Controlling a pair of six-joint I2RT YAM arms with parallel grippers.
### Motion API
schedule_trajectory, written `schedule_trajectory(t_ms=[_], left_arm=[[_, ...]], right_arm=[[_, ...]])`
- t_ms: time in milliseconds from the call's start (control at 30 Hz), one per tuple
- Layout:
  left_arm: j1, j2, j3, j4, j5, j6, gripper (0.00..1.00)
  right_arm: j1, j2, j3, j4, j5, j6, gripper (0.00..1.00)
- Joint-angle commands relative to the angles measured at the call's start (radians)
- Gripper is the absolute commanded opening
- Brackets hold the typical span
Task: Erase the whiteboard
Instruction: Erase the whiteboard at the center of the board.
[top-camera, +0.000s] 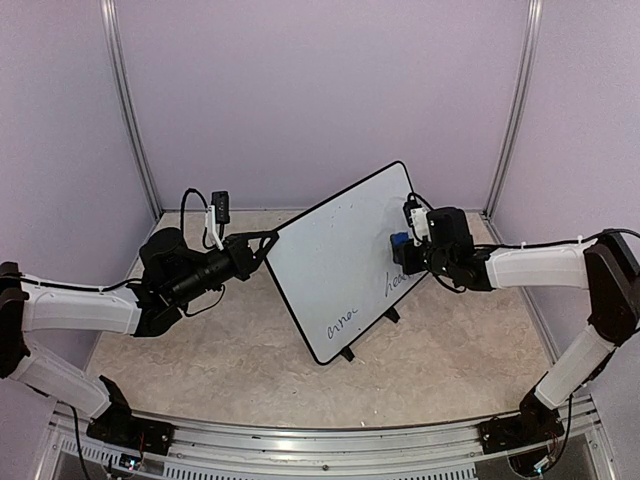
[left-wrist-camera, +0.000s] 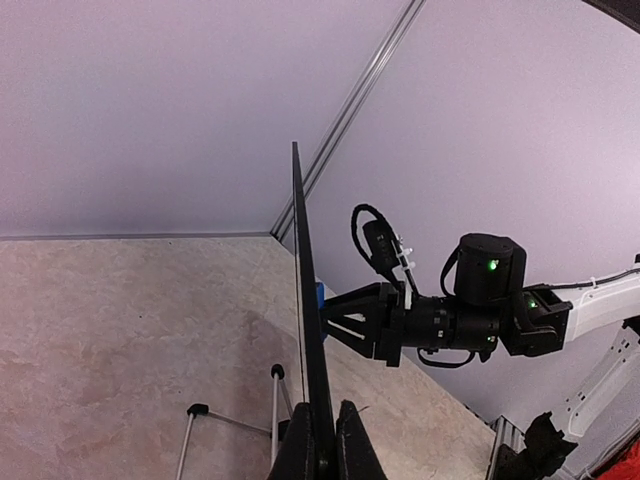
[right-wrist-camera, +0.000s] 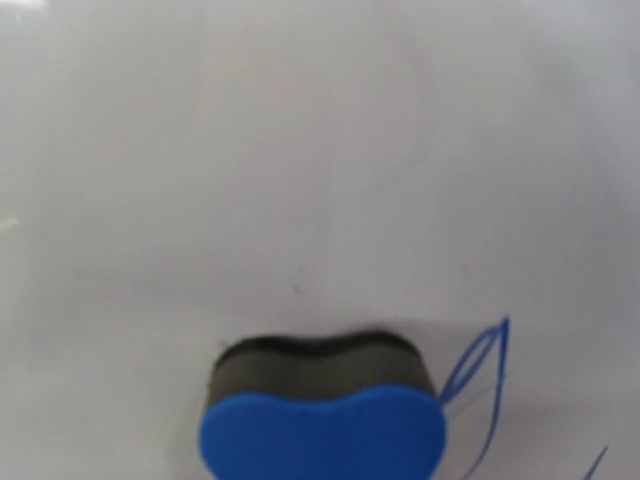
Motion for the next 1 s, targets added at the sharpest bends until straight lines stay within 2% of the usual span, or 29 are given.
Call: schedule_trajectory(t_ms=[0,200,700,967], left_arm=[[-0.041,0.021,-0.021,-0.062,0.222,0.086,0.00],[-0.041,0.024,-0.021,-0.055,0.225,0.081,0.00],[-0.041,0.018,-0.021,-0.064,0.222,0.086,0.00],[-0.041,0.017,-0.021,-0.063,0.221,0.087,0.00]], right_arm=[[-0.001,0.013,-0.095,0.023,-0.038,0.022,0.24],[-0.002,0.006,-0.134,0.037,-0.050,0.033,0.24],[-0.002,0.043,0.077,-0.009,-0.115,-0.009,0.24],[-0.003,0.045,-0.014,0.029,-0.113,0.025,0.24]])
